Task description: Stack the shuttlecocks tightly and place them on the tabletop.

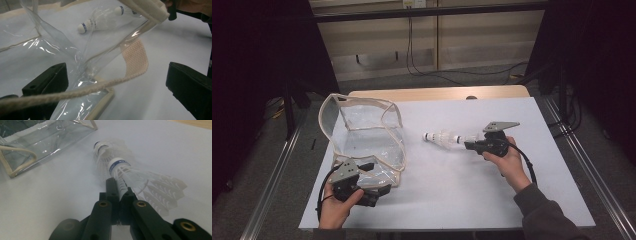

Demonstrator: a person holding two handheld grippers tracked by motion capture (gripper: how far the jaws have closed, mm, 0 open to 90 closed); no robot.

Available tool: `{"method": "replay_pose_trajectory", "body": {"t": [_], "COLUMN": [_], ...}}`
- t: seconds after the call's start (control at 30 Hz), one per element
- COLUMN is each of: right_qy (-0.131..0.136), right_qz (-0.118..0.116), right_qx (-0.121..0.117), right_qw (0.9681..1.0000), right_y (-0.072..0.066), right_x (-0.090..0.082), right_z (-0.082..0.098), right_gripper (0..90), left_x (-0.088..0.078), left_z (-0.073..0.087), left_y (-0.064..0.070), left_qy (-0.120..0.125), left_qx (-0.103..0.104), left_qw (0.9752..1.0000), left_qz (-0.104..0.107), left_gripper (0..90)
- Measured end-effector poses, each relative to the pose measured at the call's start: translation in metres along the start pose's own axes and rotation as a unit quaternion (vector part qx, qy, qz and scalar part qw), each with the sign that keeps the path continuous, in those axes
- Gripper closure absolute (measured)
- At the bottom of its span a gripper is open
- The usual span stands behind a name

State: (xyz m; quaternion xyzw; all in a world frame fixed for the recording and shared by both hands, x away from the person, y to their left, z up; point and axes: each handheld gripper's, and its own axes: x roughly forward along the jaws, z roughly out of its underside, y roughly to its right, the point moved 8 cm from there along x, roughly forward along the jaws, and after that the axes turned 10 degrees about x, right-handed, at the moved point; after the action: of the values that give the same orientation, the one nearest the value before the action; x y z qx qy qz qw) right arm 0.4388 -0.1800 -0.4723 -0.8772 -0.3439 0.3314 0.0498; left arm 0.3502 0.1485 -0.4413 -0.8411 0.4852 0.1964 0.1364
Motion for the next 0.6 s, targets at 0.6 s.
{"method": "replay_pose_trajectory", "body": {"t": [0.6], "right_qy": [-0.002], "right_qz": [-0.004], "right_qx": [-0.002], "right_qw": [1.0], "right_y": [-0.0023], "right_x": [0.0056], "right_z": [-0.0031], "right_gripper": [89.4], "left_x": [0.0005], "left_z": [0.0], "left_y": [-0.0001], "left_qy": [0.0], "left_qx": [-0.001], "left_qw": [1.0], "left_qz": [-0.001], "left_gripper": [4.1]}}
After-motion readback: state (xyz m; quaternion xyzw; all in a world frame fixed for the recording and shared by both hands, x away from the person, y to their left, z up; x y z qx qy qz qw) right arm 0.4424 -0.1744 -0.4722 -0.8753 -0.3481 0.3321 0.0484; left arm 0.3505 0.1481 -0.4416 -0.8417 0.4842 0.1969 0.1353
